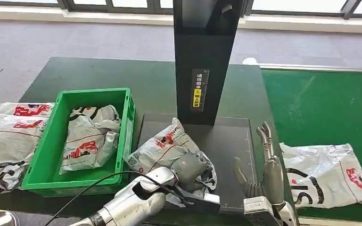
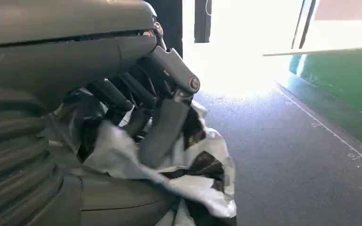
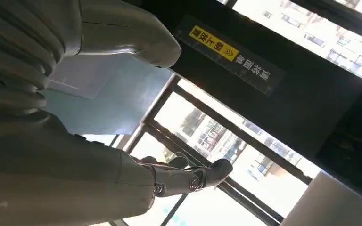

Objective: Moved the parcel from conveyor to table for the left to box.

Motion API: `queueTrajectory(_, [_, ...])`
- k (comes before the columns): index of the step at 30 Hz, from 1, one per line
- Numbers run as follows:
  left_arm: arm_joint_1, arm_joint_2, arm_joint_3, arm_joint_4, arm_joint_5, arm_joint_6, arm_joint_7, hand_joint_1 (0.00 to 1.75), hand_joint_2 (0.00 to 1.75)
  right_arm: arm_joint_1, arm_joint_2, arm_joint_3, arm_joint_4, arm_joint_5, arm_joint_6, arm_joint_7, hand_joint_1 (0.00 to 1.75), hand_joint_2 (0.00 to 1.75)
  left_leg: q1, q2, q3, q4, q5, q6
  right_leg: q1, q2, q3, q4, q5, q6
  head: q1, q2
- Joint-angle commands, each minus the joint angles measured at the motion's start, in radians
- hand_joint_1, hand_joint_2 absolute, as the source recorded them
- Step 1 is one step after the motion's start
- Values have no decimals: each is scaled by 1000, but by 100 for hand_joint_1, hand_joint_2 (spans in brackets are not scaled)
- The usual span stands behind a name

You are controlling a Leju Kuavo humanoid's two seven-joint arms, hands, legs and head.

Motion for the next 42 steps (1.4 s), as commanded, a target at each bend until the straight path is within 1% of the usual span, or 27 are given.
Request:
queueTrajectory(1, [16,30,50,-18,-9,32,-10,175,175,-8,4,-72,33,-5,-10,-9,0,175,0,2,1,-2,1,0,0,0,0,-2,1,-1,0,0])
queueTrajectory(5, [30,20,93,-42,-13,70,-32,175,175,-25,13,-62,52,-8,-26,-16,0,175,0,3,1,-4,1,-1,1,1,1,-4,2,-2,0,0])
queueTrajectory(6, [41,21,112,-65,-7,92,-38,175,175,-24,17,-61,49,-8,-29,-17,0,175,0,2,0,-1,0,0,1,1,0,-2,1,-1,0,0])
queueTrajectory(10, [89,33,174,-182,7,140,-50,175,175,-25,35,-60,35,-5,-25,-16,0,175,0,3,1,-3,1,-1,1,2,0,-3,1,-2,0,0])
queueTrajectory(12, [107,41,191,-232,4,157,-53,175,175,-32,37,-58,36,-4,-22,-19,0,175,0,5,2,-4,1,-1,1,3,0,-4,2,-2,0,0])
queueTrajectory(16, [141,51,223,-307,14,190,-52,175,175,-40,37,-54,45,-6,-19,-20,0,175,0,4,0,-1,0,-1,1,3,-1,-1,1,-1,0,0])
queueTrajectory(18, [157,51,255,-351,33,236,-59,175,175,-36,38,-54,40,-10,-22,-21,0,175,0,4,0,-2,0,-1,0,3,-1,-2,1,-1,0,0])
queueTrajectory(20, [172,53,296,-409,71,274,-65,175,175,-28,40,-54,31,-13,-24,-23,0,175,0,4,0,-2,1,-1,1,3,-1,-2,2,-2,0,0])
queueTrajectory(23, [210,75,390,-561,155,328,-89,175,175,-14,52,-52,15,-14,-27,-29,0,175,1,3,-1,0,0,-1,1,2,-2,0,0,-1,0,0])
queueTrajectory(24, [218,82,411,-600,171,333,-93,175,175,-13,53,-50,13,-15,-29,-31,0,175,1,5,0,-3,1,-1,1,3,-1,-3,2,-2,0,0])
queueTrajectory(26, [223,89,466,-679,196,353,-97,175,175,-21,60,-50,10,-18,-32,-32,0,175,1,5,-1,0,0,-1,1,4,-3,0,0,-2,0,0])
queueTrajectory(29, [232,101,518,-744,220,375,-106,175,175,-14,72,-57,-6,-20,-30,-30,0,175,1,5,-2,0,0,-1,1,3,-3,1,1,-2,0,0])
queueTrajectory(32, [211,108,624,-824,318,389,-107,175,175,22,84,-68,-31,-24,-26,-36,0,175,1,4,-2,-1,0,-1,1,3,-3,1,0,-2,0,0])
queueTrajectory(36, [123,135,781,-804,429,415,-118,175,175,28,91,-77,-26,-40,-22,-53,0,175,1,3,-2,-1,1,-1,2,1,-3,0,0,-2,0,0])
queueTrajectory(38, [100,148,819,-788,450,412,-122,175,175,24,94,-79,-27,-43,-21,-51,0,175,2,3,-2,-1,1,-1,2,2,-3,1,0,-2,0,0])
queueTrajectory(42, [98,143,822,-786,455,411,-124,175,175,22,94,-78,-28,-43,-20,-49,0,175,2,2,-1,-1,1,-1,2,0,-3,0,0,-2,0,0])
